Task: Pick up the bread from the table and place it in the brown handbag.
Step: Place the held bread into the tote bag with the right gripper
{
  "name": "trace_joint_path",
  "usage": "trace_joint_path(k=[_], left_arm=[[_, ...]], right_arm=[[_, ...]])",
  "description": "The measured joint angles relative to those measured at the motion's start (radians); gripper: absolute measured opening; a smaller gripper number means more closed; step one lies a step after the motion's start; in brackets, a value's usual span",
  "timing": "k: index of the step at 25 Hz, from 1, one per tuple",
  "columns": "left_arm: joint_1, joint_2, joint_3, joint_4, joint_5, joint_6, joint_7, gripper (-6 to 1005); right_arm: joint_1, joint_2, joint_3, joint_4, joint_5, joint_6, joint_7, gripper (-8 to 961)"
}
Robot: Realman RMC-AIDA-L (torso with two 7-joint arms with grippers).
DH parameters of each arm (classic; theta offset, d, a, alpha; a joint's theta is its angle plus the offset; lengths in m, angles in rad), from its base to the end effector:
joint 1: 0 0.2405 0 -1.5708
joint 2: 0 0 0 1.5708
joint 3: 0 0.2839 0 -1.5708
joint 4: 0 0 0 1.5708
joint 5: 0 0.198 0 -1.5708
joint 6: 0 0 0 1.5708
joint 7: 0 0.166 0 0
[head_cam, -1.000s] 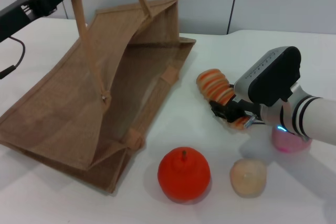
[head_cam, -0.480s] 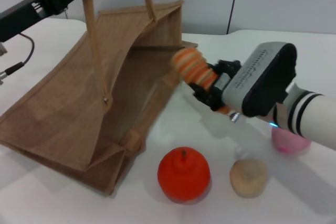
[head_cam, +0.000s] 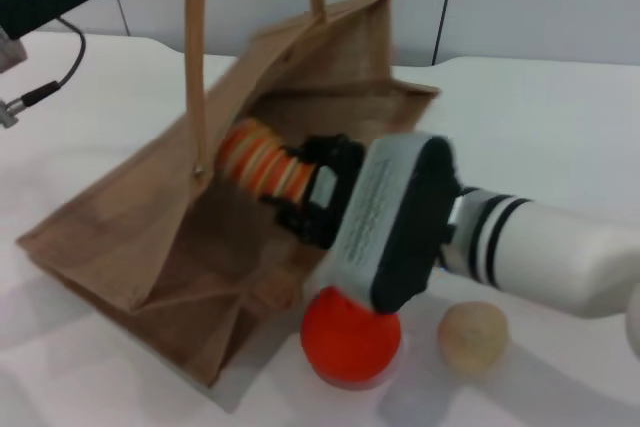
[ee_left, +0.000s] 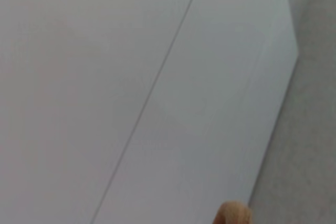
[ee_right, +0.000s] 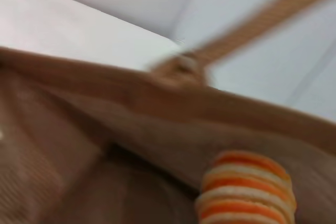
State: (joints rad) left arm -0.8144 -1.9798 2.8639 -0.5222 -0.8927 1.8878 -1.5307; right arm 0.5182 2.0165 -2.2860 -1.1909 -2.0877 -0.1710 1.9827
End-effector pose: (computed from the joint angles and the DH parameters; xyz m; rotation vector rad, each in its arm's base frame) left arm -0.2070 0.3966 0.0771 -2.3063 -0.6997 -1.4781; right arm 0.1340 0.3452 -0.1576 -2.5139 -0.3079 0.1757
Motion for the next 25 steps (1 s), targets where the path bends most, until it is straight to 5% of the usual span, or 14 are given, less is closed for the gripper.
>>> trace_joint_path(k=[12, 19, 25], left_arm=[[-0.075, 0.012, 0.0, 0.003, 0.091, 0.038, -0.048, 123], [-0.109, 0.013, 0.0, 0.032, 0.149, 0.053, -0.065, 123], [-0.105, 0.037, 0.0, 0.101, 0.157, 0.06, -0.066, 123]], right_arm=[[0.109, 0.005, -0.223, 0.023, 0.0, 0.122, -0.131, 494], [0.194, 0.014, -0.383, 0.161, 0.0, 0.36, -0.161, 487], [0.204, 0.019, -0.405, 0.29, 0.008, 0.537, -0.151, 469]])
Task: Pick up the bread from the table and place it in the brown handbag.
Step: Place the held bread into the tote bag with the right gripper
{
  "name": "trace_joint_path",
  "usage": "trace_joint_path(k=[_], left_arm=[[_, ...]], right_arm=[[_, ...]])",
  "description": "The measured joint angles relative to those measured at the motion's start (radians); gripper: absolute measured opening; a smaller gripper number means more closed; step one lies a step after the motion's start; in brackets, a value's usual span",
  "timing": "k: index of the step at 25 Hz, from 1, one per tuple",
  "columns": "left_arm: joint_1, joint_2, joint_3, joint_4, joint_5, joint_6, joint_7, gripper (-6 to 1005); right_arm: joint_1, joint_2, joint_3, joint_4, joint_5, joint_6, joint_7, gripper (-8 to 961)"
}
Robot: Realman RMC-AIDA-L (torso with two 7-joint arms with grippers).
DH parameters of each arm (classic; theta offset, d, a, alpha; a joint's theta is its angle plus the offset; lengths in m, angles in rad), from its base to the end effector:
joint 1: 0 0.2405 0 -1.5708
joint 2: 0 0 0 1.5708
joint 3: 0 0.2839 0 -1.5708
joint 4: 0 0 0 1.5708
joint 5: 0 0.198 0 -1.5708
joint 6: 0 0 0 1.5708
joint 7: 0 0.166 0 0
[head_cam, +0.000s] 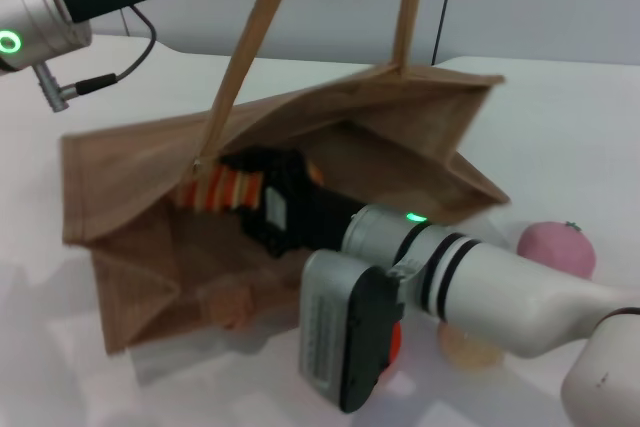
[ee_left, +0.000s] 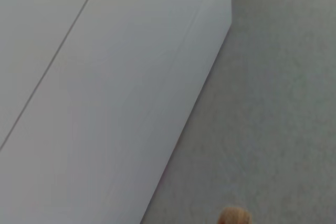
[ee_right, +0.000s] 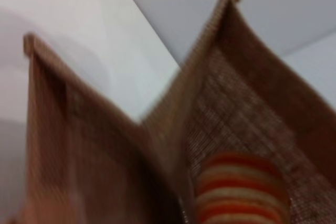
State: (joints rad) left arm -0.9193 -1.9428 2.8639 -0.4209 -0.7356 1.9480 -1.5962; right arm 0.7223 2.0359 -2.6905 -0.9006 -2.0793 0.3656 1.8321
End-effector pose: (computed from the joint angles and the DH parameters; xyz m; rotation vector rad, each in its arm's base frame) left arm -0.1636 0.4007 0.0579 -2.5828 -0.7500 -1.5102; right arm 0.1249 0.3434 -0.1918 -2.2428 -0.9300 0.1345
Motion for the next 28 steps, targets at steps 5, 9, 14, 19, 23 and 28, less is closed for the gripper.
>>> trace_joint_path(k=[5, 9, 14, 19, 23, 28], left_arm=[[0.019, 0.004, 0.0, 0.006, -0.003, 0.003, 0.0, 123], [0.035, 0.011, 0.0, 0.007, -0.013, 0.004, -0.001, 123], [0.07, 0.018, -0.001, 0.005, -0.058, 0.004, -0.001, 123], [0.103, 0.029, -0.002, 0.006, -0.102, 0.004, -0.001, 123], [0.116, 0.029, -0.002, 0.005, -0.123, 0.003, -0.001, 123], [0.122, 0.03, -0.002, 0.006, -0.14, 0.003, -0.001, 123]], right_arm=[[-0.003, 0.0, 0.009, 0.06, 0.008, 0.055, 0.006, 469], [-0.004, 0.0, 0.015, 0.093, 0.052, 0.075, 0.006, 465], [-0.018, 0.0, 0.015, 0.118, 0.082, 0.156, 0.006, 528], [-0.028, 0.0, 0.016, 0.142, 0.11, 0.204, 0.006, 591], [-0.025, 0.0, 0.016, 0.155, 0.173, 0.215, 0.005, 746], [-0.022, -0.001, 0.016, 0.162, 0.192, 0.212, -0.003, 884]])
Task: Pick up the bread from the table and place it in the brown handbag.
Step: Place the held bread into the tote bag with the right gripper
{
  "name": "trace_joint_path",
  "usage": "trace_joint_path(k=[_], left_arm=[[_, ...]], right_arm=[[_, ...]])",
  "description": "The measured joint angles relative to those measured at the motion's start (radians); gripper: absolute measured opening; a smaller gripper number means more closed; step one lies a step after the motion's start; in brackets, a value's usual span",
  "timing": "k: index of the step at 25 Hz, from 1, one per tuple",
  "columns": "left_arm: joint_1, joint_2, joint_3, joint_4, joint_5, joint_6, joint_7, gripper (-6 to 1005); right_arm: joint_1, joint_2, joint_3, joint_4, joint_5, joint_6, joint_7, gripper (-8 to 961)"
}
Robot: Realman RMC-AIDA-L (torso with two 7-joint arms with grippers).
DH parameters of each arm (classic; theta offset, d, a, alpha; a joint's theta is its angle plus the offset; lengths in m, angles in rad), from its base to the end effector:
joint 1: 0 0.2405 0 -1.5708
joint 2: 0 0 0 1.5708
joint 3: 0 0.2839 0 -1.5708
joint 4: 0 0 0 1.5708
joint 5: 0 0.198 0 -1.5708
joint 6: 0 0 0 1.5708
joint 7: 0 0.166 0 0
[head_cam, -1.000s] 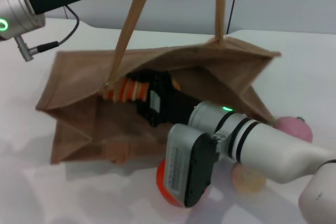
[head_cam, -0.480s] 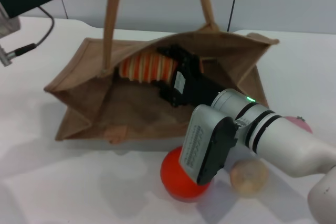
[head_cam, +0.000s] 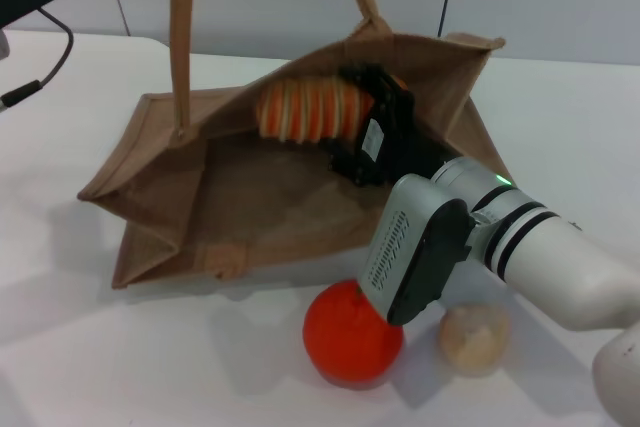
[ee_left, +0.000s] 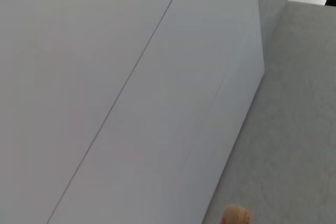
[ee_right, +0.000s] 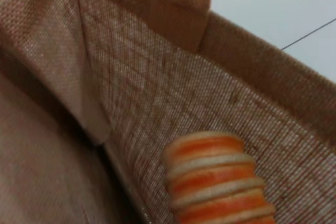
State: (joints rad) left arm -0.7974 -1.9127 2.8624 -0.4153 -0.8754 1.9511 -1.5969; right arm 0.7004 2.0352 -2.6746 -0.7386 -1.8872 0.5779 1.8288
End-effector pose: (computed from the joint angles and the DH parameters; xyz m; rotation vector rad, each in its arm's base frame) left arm -0.2065 0.3883 0.0888 -2.3647 -0.7714 -1.5832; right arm 0.1675 0.3877 -0.1529 -2.0774 -0.6447 0.0594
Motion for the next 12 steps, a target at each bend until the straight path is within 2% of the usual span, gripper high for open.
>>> trace_joint_path(k=[12], left_arm=[[0.006, 0.0, 0.0, 0.0, -0.031, 0.0, 0.0, 123]], right_arm=[[0.015, 0.0, -0.057, -0.002, -0.007, -0.006, -0.005, 884]])
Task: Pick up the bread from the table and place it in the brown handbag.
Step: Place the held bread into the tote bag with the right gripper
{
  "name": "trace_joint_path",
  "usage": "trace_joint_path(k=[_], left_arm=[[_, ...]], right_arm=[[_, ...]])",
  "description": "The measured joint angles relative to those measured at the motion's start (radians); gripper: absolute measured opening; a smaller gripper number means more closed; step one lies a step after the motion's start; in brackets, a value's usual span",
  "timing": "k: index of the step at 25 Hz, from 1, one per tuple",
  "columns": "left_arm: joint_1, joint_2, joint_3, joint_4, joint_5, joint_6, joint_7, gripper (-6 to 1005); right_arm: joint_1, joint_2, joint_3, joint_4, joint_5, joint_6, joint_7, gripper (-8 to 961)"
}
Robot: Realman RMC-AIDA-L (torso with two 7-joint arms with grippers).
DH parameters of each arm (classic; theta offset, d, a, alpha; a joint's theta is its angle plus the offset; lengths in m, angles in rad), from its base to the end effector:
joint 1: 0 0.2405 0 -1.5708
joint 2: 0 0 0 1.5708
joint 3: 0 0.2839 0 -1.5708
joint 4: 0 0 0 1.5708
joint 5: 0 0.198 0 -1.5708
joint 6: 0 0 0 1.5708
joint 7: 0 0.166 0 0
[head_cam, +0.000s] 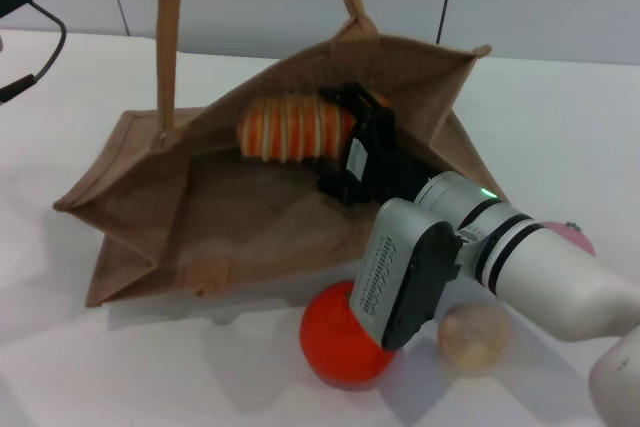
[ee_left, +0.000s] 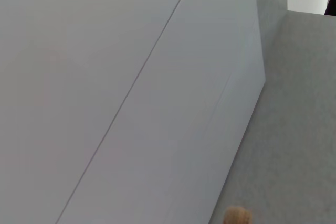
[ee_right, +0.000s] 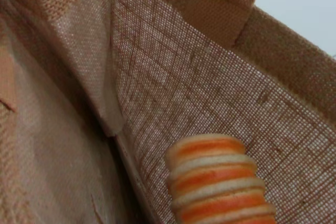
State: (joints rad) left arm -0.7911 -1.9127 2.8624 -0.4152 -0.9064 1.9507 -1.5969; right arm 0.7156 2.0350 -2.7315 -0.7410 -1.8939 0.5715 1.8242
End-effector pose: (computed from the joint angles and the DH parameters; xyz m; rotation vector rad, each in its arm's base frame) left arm -0.2076 0.3884 0.0932 -2.3323 -0.7571 -1.6068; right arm 0.1647 0.3781 -0.1633 -2.1099 -0.7242 0.0579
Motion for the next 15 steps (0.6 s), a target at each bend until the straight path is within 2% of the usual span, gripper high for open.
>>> trace_joint_path(k=[11, 15], left_arm=[[0.001, 0.001, 0.0, -0.003, 0.0, -0.004, 0.0, 123], [0.002, 0.001, 0.0, -0.004, 0.0, -0.005, 0.0, 123]], right_arm=[[-0.028, -0.001, -0.004, -0.065, 0.004, 0.029, -0.094, 885], [-0.048, -0.002, 0.017, -0.095, 0.019, -0.022, -0.187, 885]])
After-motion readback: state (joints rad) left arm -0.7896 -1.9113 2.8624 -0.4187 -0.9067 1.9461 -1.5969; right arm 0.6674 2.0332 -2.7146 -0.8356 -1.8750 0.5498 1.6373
